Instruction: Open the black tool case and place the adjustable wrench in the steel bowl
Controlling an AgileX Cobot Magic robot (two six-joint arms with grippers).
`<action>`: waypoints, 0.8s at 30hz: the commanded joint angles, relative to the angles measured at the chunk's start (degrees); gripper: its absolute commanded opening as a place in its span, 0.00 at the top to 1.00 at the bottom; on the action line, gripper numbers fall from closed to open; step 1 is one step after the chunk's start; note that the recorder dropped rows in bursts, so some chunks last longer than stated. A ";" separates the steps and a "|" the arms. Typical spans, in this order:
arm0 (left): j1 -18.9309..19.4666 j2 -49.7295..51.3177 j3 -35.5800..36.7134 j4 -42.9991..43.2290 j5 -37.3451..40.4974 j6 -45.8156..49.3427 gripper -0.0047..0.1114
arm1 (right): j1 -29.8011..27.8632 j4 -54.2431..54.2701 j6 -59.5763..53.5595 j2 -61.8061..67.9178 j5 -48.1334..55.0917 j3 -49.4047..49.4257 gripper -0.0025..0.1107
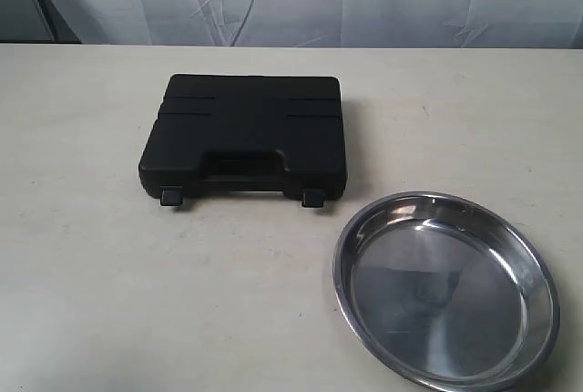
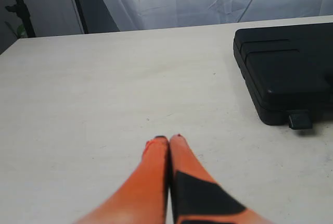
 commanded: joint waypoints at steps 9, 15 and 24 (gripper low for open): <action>0.22 -0.15 -0.27 0.29 -0.74 -0.18 0.96 | -0.40 0.01 -0.10 -0.32 -0.51 0.11 0.99; 0.22 -0.15 -0.27 0.29 -0.74 -0.18 0.96 | -0.40 -3.69 -1.07 -0.32 -6.27 0.11 0.99; 0.22 -0.15 -0.27 0.29 -0.85 -0.18 0.96 | -0.40 44.61 18.38 -0.32 -26.49 0.11 0.99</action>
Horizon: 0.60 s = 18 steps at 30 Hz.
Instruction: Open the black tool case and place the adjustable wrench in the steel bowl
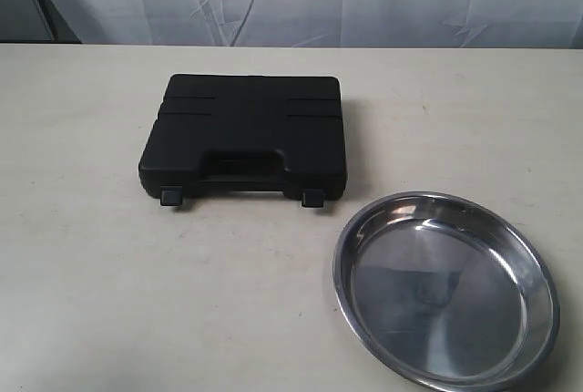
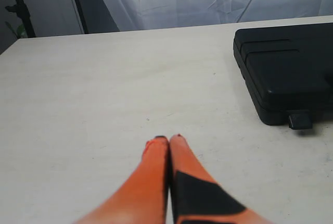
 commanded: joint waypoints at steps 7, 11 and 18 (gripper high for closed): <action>0.22 -0.15 -0.27 0.29 -0.85 -0.18 0.96 | -0.27 10.63 5.23 -0.32 -21.32 0.11 0.99; 0.22 -0.15 -0.27 0.29 -0.85 -0.18 0.96 | -0.27 -6.49 7.82 -0.32 -22.61 -6.71 0.99; 0.22 -0.15 -0.27 0.29 -0.85 -0.18 0.96 | 1.99 -55.25 1.29 45.47 9.34 -44.28 0.99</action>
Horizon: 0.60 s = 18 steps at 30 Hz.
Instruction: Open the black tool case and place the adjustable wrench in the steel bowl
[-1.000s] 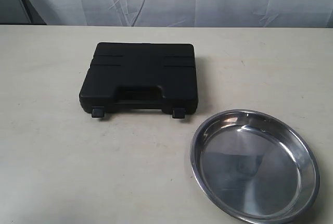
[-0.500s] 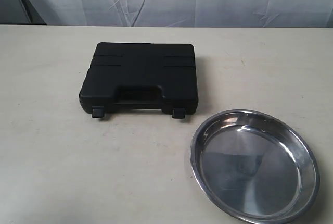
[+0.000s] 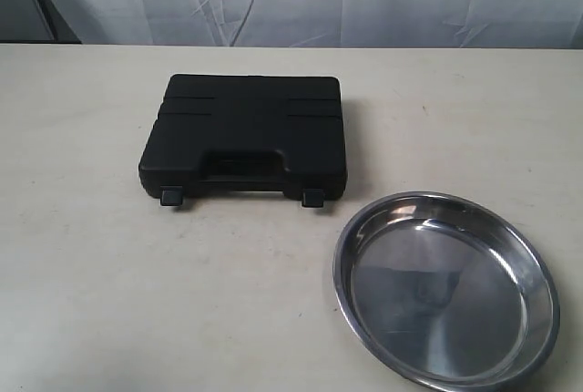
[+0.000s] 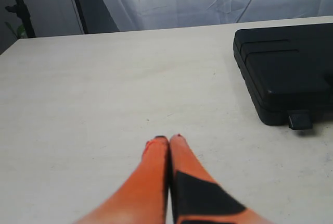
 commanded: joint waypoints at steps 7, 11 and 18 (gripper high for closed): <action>0.22 -0.15 -0.27 0.29 -0.75 -0.18 0.96 | 24.63 5.27 -43.00 75.36 59.71 -57.76 0.99; 0.22 -0.15 -0.27 0.29 -0.75 -0.18 0.96 | 34.73 1.33 -45.61 96.57 77.35 -76.29 0.90; 0.22 -0.15 -0.27 0.29 -0.75 -0.18 0.96 | 39.44 0.76 -49.35 103.01 77.60 -78.81 0.52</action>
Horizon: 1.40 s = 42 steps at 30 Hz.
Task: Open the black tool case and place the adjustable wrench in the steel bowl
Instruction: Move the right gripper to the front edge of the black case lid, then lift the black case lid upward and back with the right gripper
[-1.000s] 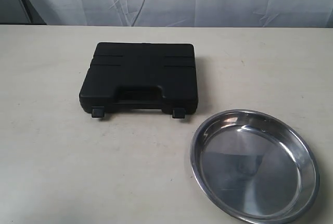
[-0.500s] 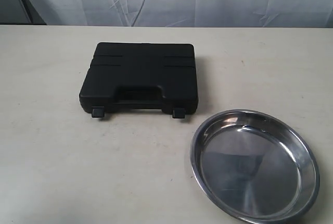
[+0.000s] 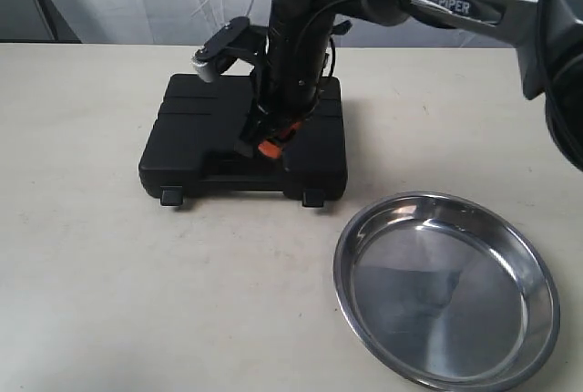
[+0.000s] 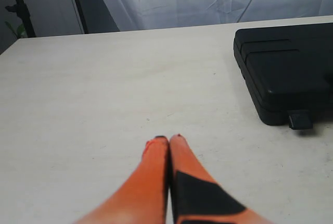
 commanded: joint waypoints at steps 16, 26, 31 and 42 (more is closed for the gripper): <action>0.22 -0.15 -0.27 0.29 -0.89 -0.18 0.96 | 2.96 2.94 -8.27 6.76 -5.01 -0.72 0.55; 0.22 -0.15 -0.27 0.29 -0.89 -0.18 0.96 | 2.96 2.55 -8.07 8.73 -7.88 -0.72 0.69; 0.22 -0.15 -0.27 0.29 -0.89 -0.18 0.96 | 2.96 2.55 -7.90 8.51 -7.88 -0.72 0.98; 0.22 -0.15 -0.27 0.29 -0.89 -0.18 0.96 | 2.96 3.71 -7.90 2.18 -6.25 -0.72 0.98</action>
